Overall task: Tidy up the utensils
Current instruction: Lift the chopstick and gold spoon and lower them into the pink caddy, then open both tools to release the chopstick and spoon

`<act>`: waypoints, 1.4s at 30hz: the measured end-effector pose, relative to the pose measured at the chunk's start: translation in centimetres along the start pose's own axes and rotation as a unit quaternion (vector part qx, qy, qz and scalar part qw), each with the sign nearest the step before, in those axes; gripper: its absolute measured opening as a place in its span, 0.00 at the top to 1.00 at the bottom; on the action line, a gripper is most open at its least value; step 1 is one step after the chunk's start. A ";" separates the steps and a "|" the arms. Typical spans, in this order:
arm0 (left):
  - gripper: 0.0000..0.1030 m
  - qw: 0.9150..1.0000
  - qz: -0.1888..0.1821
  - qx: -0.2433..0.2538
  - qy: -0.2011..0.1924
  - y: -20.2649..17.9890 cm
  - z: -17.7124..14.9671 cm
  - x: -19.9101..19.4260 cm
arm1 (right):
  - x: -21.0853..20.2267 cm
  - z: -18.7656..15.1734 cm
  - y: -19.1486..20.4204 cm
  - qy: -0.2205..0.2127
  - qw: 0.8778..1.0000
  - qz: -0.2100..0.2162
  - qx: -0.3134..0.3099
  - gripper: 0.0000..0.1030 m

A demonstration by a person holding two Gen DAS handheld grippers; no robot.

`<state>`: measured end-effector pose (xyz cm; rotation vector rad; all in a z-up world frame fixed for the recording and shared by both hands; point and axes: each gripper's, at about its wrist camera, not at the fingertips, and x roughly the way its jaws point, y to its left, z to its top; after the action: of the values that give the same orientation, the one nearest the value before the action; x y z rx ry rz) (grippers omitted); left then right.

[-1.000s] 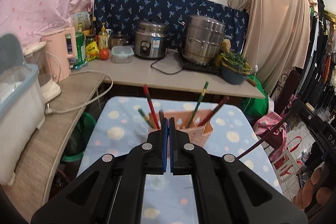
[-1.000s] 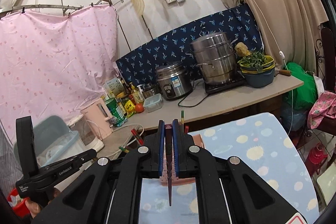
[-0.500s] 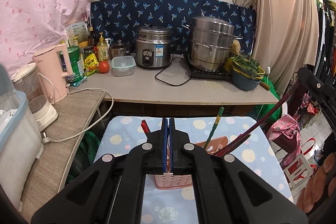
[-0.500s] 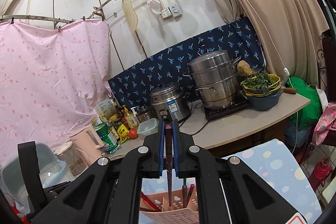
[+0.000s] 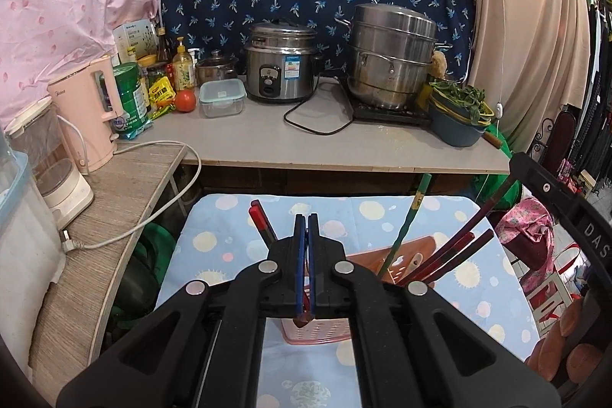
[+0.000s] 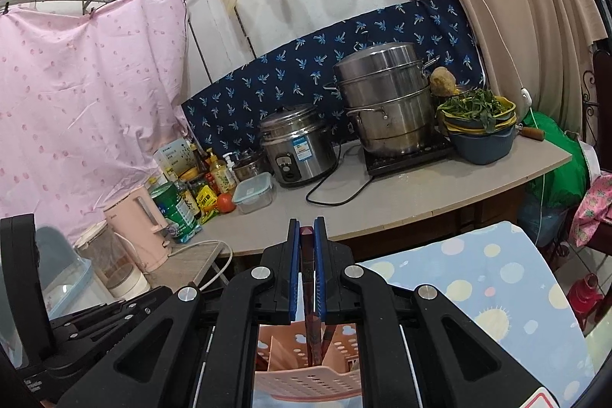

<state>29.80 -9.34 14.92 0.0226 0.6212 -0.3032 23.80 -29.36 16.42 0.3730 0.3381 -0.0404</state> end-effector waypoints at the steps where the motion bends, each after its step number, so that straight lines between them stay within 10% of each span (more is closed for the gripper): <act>1: 0.99 1.000 0.000 0.001 -0.001 0.0 0.0 0.1 | 0.2 -0.2 0.0 0.002 1.000 -0.001 -0.002 0.93; 42: 0.66 0.999 0.024 0.015 -0.027 -1.2 -5.2 -6.1 | -6.4 -5.6 0.6 0.057 0.996 0.000 -0.064 0.75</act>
<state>21.85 -8.25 14.28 0.0585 0.5611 -0.2652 16.03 -26.93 13.80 0.2497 0.4513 0.0031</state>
